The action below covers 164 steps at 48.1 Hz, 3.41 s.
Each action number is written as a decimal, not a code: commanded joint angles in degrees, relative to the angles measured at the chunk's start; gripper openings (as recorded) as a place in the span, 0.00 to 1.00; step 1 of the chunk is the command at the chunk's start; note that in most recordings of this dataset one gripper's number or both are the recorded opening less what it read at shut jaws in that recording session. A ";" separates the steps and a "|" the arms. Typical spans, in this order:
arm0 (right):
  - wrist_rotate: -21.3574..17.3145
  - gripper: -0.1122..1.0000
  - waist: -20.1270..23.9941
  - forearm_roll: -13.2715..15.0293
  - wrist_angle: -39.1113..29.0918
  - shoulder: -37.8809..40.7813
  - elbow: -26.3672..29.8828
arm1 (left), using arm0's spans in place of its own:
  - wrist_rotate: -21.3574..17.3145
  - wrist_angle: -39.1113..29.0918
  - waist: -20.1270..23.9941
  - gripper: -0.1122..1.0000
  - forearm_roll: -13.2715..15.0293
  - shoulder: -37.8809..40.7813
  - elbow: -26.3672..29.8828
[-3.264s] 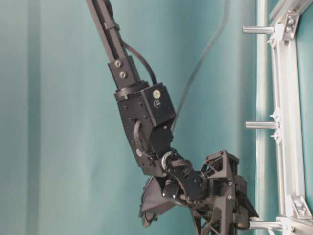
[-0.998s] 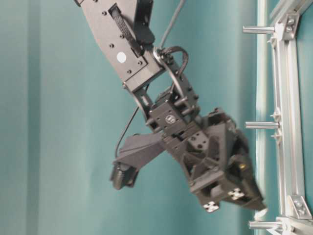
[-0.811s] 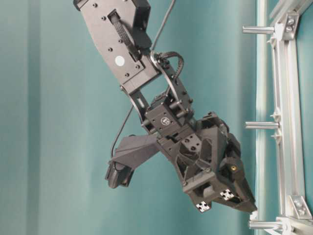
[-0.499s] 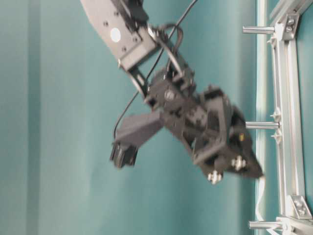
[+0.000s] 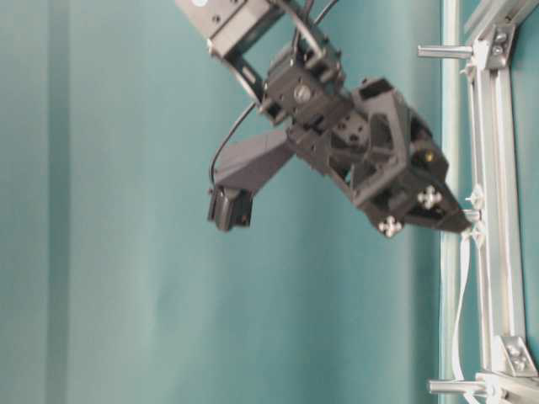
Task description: Move the cable alternately left and right between 8 pins so it hooks onto each one.
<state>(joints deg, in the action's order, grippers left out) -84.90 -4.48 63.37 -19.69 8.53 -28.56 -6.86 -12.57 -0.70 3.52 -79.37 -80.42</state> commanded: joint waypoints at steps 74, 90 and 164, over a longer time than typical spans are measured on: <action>25.31 0.25 -26.46 8.61 29.62 -15.73 -20.04 | -0.18 0.53 -0.18 0.83 -0.26 0.62 0.62; 25.58 0.25 -25.40 8.70 20.30 -15.38 -18.63 | -0.18 0.53 -0.18 0.83 -0.26 0.62 0.62; 27.25 0.25 -24.17 -2.46 2.37 -15.91 -19.78 | -0.26 0.53 -0.18 0.83 -0.26 0.62 0.62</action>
<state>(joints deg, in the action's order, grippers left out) -57.66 -28.83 61.17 -18.19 -5.89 -48.34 -6.86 -12.57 -0.79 3.43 -79.37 -80.42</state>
